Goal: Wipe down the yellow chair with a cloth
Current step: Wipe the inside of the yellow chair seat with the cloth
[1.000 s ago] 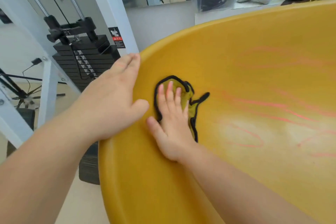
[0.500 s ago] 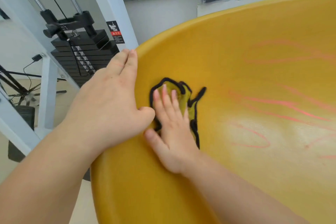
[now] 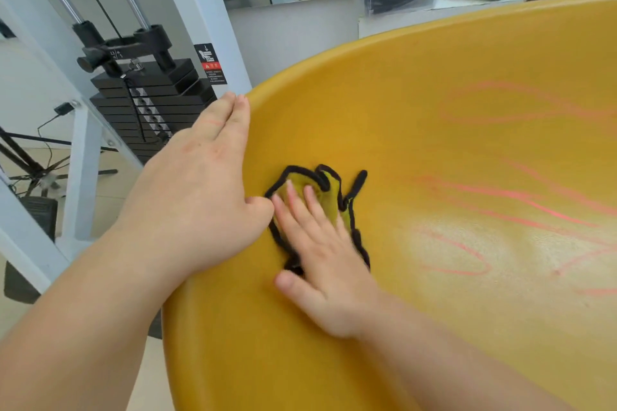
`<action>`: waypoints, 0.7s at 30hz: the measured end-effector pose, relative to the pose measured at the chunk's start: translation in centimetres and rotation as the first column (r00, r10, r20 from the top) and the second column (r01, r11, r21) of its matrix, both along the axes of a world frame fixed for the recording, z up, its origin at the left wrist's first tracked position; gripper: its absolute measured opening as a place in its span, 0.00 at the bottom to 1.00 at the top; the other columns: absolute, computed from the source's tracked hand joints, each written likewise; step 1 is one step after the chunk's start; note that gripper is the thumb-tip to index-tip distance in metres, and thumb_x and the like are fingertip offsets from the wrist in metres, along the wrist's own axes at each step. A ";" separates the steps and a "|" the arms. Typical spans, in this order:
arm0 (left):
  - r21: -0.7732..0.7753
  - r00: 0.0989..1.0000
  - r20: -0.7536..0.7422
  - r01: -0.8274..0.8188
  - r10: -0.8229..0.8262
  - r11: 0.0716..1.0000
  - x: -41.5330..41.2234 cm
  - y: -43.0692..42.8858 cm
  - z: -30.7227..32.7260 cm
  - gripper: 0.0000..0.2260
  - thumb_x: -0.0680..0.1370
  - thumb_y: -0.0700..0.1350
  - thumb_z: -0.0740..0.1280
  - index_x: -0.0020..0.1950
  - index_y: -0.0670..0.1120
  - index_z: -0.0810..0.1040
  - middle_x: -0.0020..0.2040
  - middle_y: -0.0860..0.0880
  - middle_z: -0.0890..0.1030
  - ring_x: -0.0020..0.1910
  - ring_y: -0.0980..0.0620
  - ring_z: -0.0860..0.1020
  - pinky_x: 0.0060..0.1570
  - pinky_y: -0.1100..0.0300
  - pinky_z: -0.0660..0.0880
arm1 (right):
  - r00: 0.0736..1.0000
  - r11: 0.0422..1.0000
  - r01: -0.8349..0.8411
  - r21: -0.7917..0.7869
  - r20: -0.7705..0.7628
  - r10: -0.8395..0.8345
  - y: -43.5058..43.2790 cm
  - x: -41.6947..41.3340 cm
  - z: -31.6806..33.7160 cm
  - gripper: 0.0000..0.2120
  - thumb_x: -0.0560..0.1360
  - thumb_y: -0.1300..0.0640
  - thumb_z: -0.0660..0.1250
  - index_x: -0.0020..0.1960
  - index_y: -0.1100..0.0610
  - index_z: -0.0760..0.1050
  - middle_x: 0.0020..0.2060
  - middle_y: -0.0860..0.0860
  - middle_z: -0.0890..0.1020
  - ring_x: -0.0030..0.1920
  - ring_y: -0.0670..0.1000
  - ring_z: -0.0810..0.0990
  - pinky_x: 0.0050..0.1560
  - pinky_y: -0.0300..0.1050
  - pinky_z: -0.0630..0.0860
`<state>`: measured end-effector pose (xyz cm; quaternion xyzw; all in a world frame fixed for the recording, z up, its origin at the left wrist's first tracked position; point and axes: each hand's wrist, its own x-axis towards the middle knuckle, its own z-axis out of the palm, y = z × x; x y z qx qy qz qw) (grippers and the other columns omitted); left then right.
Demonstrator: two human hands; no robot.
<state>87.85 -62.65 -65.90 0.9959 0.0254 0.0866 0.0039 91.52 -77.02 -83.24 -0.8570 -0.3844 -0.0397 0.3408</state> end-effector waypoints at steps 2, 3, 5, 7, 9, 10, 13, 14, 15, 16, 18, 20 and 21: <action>-0.018 1.000 0.006 0.007 -0.007 1.000 0.0 0.2 0.0 0.46 0.72 0.53 0.66 0.83 0.54 0.41 0.83 0.57 0.43 0.81 0.52 0.52 0.77 0.54 0.55 | 0.980 0.977 0.179 -0.118 0.115 -0.165 -3.9 3.5 -2.3 0.39 0.72 0.22 0.35 0.79 0.35 0.36 0.81 0.39 0.38 0.81 0.49 0.36 0.78 0.69 0.41; -0.042 1.000 0.009 0.009 -0.009 0.999 0.0 0.2 0.0 0.46 0.73 0.52 0.67 0.83 0.54 0.41 0.83 0.58 0.43 0.81 0.53 0.51 0.77 0.55 0.55 | 0.943 0.929 0.325 -0.175 0.130 -0.305 -6.1 5.3 -3.1 0.40 0.71 0.21 0.33 0.79 0.35 0.36 0.80 0.40 0.37 0.80 0.49 0.35 0.77 0.70 0.44; -0.069 1.000 0.024 0.012 -0.011 0.998 -0.1 0.3 -0.1 0.46 0.73 0.50 0.68 0.83 0.55 0.42 0.83 0.60 0.44 0.81 0.55 0.51 0.76 0.56 0.55 | 0.844 0.805 0.533 -0.261 0.098 -0.527 -8.9 7.9 -4.2 0.41 0.70 0.21 0.29 0.79 0.36 0.32 0.79 0.41 0.31 0.79 0.49 0.31 0.76 0.70 0.40; -0.052 0.999 0.035 0.020 -0.019 0.998 0.0 0.3 -0.2 0.46 0.74 0.49 0.68 0.83 0.55 0.41 0.83 0.59 0.43 0.81 0.54 0.52 0.76 0.56 0.55 | 0.784 0.757 0.602 -0.253 0.007 -0.621 -7.9 8.6 -3.9 0.41 0.70 0.22 0.28 0.78 0.39 0.28 0.77 0.43 0.25 0.79 0.51 0.28 0.76 0.71 0.37; -0.041 0.999 0.039 0.021 -0.020 0.999 0.0 0.4 -0.3 0.47 0.74 0.49 0.69 0.83 0.55 0.41 0.83 0.59 0.43 0.81 0.53 0.53 0.76 0.56 0.55 | 0.828 0.820 0.536 -0.200 -0.064 -0.557 -4.3 7.1 -2.2 0.42 0.70 0.23 0.31 0.77 0.42 0.25 0.75 0.45 0.23 0.78 0.54 0.26 0.75 0.73 0.36; -0.038 0.999 0.039 0.021 -0.020 0.999 0.0 0.4 -0.4 0.47 0.74 0.49 0.69 0.83 0.55 0.41 0.83 0.59 0.43 0.81 0.52 0.53 0.76 0.55 0.56 | 0.898 0.889 0.427 -0.163 -0.040 -0.439 -2.2 5.8 -1.2 0.42 0.71 0.23 0.35 0.77 0.42 0.25 0.76 0.45 0.23 0.78 0.54 0.26 0.75 0.72 0.35; -0.029 0.999 0.040 0.025 -0.024 0.999 0.0 0.6 -0.4 0.47 0.74 0.49 0.69 0.83 0.54 0.40 0.83 0.58 0.43 0.81 0.51 0.54 0.76 0.54 0.57 | 0.991 0.992 0.046 -0.116 0.132 -0.030 0.4 3.3 0.4 0.40 0.75 0.26 0.42 0.79 0.42 0.30 0.79 0.44 0.30 0.79 0.53 0.29 0.75 0.69 0.33; -0.024 0.999 0.040 0.027 -0.026 0.999 0.0 0.6 -0.4 0.47 0.74 0.50 0.69 0.83 0.55 0.40 0.83 0.59 0.42 0.81 0.51 0.54 0.77 0.54 0.57 | 0.979 0.991 0.028 -0.133 0.202 -0.001 -0.5 4.1 0.3 0.39 0.76 0.26 0.42 0.80 0.41 0.33 0.80 0.44 0.33 0.80 0.54 0.31 0.76 0.70 0.35; -0.021 0.999 0.041 0.027 -0.026 0.999 0.0 0.6 -0.4 0.47 0.74 0.50 0.69 0.83 0.55 0.39 0.83 0.59 0.42 0.81 0.51 0.54 0.77 0.54 0.57 | 0.962 0.984 0.087 -0.154 0.271 -0.043 -1.8 5.7 -0.1 0.37 0.76 0.26 0.40 0.80 0.40 0.35 0.81 0.45 0.35 0.80 0.54 0.33 0.75 0.73 0.38; -0.019 0.999 0.042 0.024 -0.023 1.000 0.0 0.5 -0.3 0.47 0.74 0.50 0.68 0.83 0.55 0.39 0.83 0.59 0.42 0.81 0.51 0.54 0.76 0.54 0.57 | 0.943 0.963 0.205 -0.174 0.300 -0.147 -3.5 7.6 -0.6 0.37 0.75 0.24 0.36 0.80 0.39 0.36 0.80 0.45 0.36 0.80 0.54 0.34 0.75 0.75 0.40; -0.012 0.999 0.042 0.019 -0.019 1.000 -0.1 0.2 -0.2 0.47 0.74 0.50 0.68 0.83 0.55 0.38 0.83 0.59 0.41 0.81 0.51 0.54 0.76 0.54 0.58 | 0.859 0.844 0.507 -0.175 0.186 -0.478 -6.8 11.0 -1.0 0.38 0.73 0.23 0.31 0.79 0.37 0.33 0.80 0.46 0.32 0.80 0.53 0.32 0.74 0.75 0.40; 0.010 0.998 0.051 0.019 -0.020 1.000 -0.1 0.0 -0.3 0.47 0.75 0.50 0.68 0.83 0.54 0.38 0.83 0.58 0.41 0.81 0.50 0.55 0.76 0.53 0.59 | 0.722 0.716 0.687 -0.127 0.000 -0.692 -6.7 12.1 -0.6 0.39 0.73 0.24 0.31 0.80 0.40 0.31 0.79 0.48 0.28 0.79 0.56 0.29 0.73 0.75 0.38; 0.021 0.998 0.053 0.016 -0.017 1.000 0.0 -0.1 -0.2 0.47 0.75 0.50 0.67 0.82 0.54 0.38 0.83 0.57 0.40 0.80 0.50 0.55 0.75 0.53 0.60 | 0.724 0.724 0.681 -0.105 -0.051 -0.688 -5.0 11.5 0.1 0.41 0.73 0.25 0.32 0.80 0.42 0.31 0.79 0.50 0.27 0.79 0.58 0.28 0.73 0.76 0.38</action>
